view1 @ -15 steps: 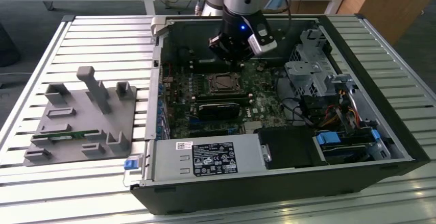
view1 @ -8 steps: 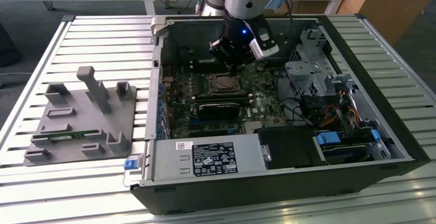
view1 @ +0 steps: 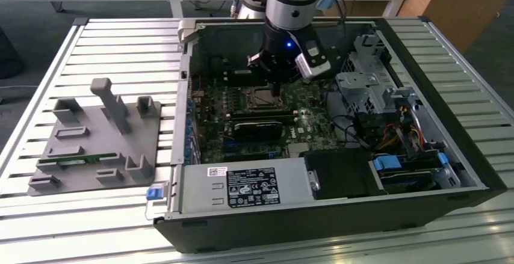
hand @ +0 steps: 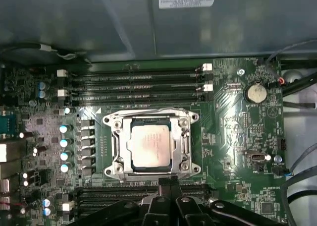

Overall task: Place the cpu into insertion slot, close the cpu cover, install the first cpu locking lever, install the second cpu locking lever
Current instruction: 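Install the second cpu locking lever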

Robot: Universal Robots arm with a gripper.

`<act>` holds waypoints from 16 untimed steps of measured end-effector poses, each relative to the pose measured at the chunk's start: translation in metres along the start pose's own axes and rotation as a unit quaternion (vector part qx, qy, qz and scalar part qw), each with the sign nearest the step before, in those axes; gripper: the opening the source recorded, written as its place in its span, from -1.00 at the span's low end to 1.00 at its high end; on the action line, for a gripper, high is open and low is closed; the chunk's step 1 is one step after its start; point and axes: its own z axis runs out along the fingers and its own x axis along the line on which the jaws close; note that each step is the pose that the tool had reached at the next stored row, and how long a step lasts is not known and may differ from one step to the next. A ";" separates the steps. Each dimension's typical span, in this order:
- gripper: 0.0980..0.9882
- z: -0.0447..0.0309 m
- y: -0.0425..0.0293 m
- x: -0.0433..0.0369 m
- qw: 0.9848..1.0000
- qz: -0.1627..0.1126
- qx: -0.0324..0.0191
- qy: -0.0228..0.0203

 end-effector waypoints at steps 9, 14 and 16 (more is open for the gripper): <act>-0.98 0.0038 -0.0079 -0.0005 1.000 0.000 -0.007 0.004; -0.98 0.0061 -0.0137 -0.0006 1.000 0.000 -0.019 0.005; -0.98 0.0070 -0.0146 -0.0006 1.000 0.000 -0.025 0.005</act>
